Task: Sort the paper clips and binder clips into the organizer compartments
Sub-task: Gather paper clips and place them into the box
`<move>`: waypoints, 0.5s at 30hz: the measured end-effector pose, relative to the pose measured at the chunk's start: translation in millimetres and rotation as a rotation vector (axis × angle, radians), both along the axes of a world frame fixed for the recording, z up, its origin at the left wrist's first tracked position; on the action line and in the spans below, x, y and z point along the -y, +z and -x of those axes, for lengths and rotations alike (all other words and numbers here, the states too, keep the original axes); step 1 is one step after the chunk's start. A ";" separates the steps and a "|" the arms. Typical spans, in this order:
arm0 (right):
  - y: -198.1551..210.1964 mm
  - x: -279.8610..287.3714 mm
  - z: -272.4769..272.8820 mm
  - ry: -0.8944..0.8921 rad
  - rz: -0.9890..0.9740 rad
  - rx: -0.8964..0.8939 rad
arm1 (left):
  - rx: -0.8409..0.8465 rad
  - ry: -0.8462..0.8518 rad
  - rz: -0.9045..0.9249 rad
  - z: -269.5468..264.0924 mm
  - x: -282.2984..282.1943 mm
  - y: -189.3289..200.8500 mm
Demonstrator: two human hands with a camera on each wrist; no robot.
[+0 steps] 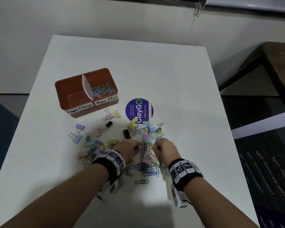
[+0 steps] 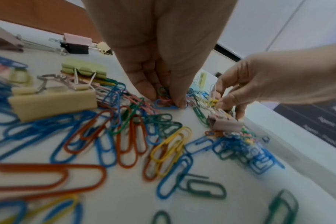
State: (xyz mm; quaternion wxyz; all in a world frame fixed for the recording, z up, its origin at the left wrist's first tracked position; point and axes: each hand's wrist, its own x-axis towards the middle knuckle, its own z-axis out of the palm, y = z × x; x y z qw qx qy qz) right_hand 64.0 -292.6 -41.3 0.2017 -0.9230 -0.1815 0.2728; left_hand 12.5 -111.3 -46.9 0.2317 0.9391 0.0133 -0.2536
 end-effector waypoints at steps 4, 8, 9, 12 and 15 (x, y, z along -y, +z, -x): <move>-1.2 3.8 -0.2 -0.034 -0.073 -0.034 | 0.042 0.044 0.064 -0.5 -4.4 5.5; 0.7 6.8 -1.1 -0.038 -0.136 -0.068 | 0.125 0.112 0.140 0.3 -11.5 19.0; 3.8 6.4 -2.2 -0.044 -0.143 -0.074 | 0.151 0.132 0.160 0.7 -14.7 23.5; 22.9 -0.8 -9.5 -0.033 -0.177 -0.039 | 0.230 0.170 0.192 -0.7 -29.6 38.8; 55.5 -21.5 -21.0 0.021 -0.221 0.025 | 0.319 0.222 0.183 -7.2 -52.6 61.4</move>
